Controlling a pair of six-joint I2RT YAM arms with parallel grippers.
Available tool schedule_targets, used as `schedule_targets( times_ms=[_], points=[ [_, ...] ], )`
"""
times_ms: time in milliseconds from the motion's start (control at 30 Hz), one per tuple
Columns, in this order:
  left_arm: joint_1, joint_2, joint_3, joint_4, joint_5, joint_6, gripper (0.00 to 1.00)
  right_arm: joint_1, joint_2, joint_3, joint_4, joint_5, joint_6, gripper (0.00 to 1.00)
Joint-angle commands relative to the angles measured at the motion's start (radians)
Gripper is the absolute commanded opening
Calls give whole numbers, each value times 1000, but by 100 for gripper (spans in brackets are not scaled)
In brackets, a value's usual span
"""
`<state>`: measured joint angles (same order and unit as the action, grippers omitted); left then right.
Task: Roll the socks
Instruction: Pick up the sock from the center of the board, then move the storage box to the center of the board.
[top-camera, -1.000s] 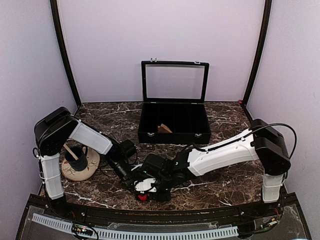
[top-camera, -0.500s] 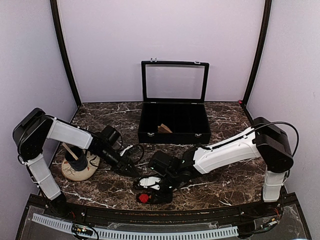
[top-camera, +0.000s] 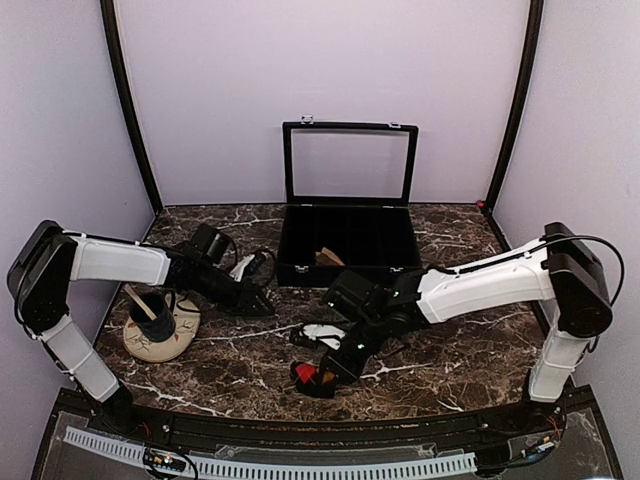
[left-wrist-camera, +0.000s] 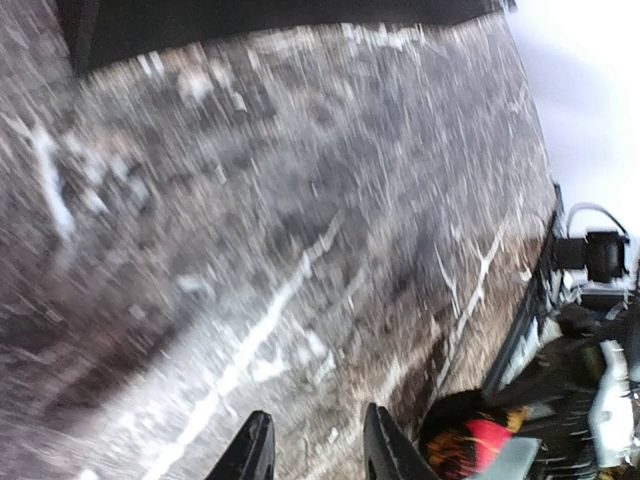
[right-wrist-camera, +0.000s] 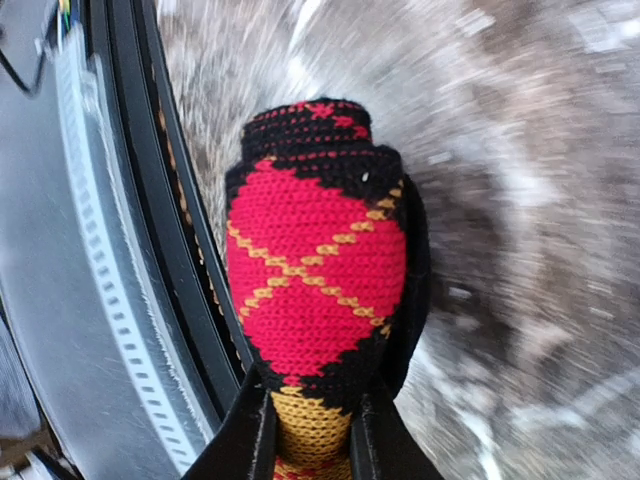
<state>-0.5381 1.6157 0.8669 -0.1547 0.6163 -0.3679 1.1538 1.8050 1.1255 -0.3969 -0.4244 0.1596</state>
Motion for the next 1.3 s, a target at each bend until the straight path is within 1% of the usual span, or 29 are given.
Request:
schedule_targets(
  times_ms=[0,133,300,467,567,800,900,1133,1267],
  points=[
    [7,-62,46,7,-129,-24,33,-62,-91,59,-17,37,68,0],
    [14,-79,66,13,-178,-29,33,-128,-116,153,-85,117,73,0],
    [23,-85,85,9,-219,-32,33,-215,-124,284,-129,259,74,0],
    [37,-94,98,1,-244,-30,34,-292,-70,427,-177,399,35,0],
    [43,-96,107,-5,-267,-31,34,-325,-29,488,-178,472,6,0],
    [50,-87,134,9,-315,-62,34,-382,94,532,-109,618,-68,0],
    [53,-82,147,7,-348,-72,34,-399,133,517,-58,665,-100,0],
    [61,-69,161,21,-378,-74,35,-451,194,504,5,675,-130,0],
    [62,-51,168,17,-382,-69,35,-465,225,502,-24,650,-145,0]
  ],
)
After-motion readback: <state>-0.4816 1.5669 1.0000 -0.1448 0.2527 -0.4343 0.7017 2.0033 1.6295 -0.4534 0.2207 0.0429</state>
